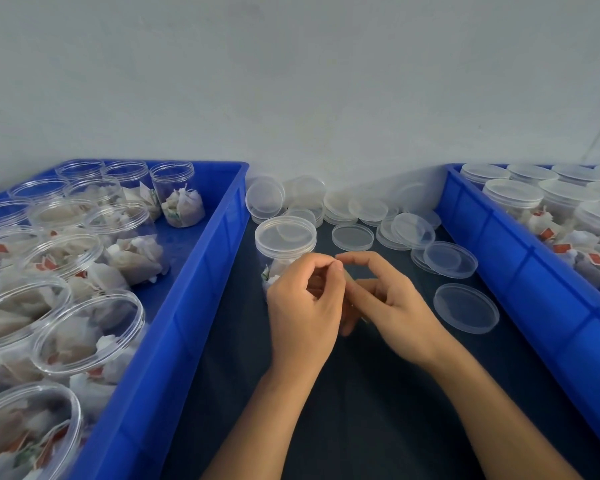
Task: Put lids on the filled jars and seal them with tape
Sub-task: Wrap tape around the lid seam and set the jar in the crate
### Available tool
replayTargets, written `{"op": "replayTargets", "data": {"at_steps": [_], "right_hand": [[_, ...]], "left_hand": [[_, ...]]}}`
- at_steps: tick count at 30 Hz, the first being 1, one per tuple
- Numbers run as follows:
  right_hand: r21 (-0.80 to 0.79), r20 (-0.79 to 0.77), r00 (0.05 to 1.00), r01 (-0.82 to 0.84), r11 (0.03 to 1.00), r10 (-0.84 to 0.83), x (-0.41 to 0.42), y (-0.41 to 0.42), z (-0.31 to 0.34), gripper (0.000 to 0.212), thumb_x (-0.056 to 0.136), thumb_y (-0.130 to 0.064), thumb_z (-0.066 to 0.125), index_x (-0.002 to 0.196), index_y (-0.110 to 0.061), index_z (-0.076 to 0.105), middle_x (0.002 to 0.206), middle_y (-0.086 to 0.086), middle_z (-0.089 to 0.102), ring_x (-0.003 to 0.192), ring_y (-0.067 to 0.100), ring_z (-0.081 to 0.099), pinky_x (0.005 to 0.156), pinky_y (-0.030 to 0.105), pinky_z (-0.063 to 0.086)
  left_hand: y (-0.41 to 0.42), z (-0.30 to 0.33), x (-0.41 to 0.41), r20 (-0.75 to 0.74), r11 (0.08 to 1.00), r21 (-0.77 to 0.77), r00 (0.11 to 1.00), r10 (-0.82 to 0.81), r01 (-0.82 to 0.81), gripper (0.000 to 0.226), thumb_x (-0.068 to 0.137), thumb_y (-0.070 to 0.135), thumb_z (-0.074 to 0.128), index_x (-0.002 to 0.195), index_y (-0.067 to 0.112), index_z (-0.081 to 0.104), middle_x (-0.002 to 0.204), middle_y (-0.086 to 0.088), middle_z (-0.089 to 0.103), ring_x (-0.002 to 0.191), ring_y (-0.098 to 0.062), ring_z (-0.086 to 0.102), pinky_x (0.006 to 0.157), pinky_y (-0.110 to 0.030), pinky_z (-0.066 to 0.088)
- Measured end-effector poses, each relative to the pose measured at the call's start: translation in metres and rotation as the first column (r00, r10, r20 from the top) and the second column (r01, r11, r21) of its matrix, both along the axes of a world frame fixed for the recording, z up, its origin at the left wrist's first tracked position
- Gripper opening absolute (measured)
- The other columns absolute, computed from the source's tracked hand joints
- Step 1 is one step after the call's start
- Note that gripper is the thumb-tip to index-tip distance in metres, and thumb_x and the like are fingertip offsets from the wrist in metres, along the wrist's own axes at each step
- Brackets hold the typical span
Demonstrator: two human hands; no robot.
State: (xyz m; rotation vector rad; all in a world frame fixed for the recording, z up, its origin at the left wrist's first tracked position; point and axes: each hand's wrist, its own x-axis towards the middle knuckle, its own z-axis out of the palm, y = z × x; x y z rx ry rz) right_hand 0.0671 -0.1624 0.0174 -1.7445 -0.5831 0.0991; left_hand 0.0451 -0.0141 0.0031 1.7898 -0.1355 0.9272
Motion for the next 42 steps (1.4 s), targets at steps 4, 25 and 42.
{"op": "replayTargets", "data": {"at_steps": [4, 25, 42], "right_hand": [[-0.079, 0.088, 0.994, 0.073, 0.994, -0.066, -0.001, -0.001, 0.002, 0.026, 0.11, -0.029, 0.057, 0.129, -0.045, 0.064, 0.07, 0.01, 0.071, 0.057, 0.03, 0.07, 0.061, 0.038, 0.061], [-0.242, 0.272, 0.926, 0.329, 0.913, -0.262, 0.003, 0.0, -0.002, 0.015, 0.103, -0.044, 0.058, 0.098, -0.039, 0.072, 0.059, 0.003, 0.062, 0.055, 0.024, 0.055, 0.061, 0.042, 0.053], [-0.251, 0.385, 0.837, 0.5, 0.829, -0.388, -0.003, -0.001, 0.007, 0.026, 0.098, -0.056, 0.062, 0.084, -0.037, 0.07, 0.056, -0.009, 0.059, 0.06, 0.016, 0.055, 0.063, 0.036, 0.05]], "left_hand": [[0.0, 0.001, -0.001, 0.075, 0.997, 0.06, 0.996, 0.038, -0.043, 0.009, 0.1, 0.006, 0.072, 0.094, 0.011, 0.075, 0.083, 0.009, 0.071, 0.077, -0.011, 0.069, 0.069, -0.02, 0.054], [0.011, -0.003, 0.002, 0.22, 0.963, 0.189, 0.964, 0.148, -0.191, 0.007, 0.096, 0.007, 0.07, 0.095, 0.006, 0.077, 0.095, -0.001, 0.069, 0.084, -0.019, 0.062, 0.073, -0.036, 0.054], [0.036, -0.007, 0.013, -0.197, 0.993, 0.076, 0.975, 0.101, -0.088, 0.091, 0.085, 0.054, 0.073, 0.162, 0.052, 0.024, 0.127, 0.031, 0.051, 0.116, 0.006, 0.055, 0.088, -0.022, 0.051]]}}
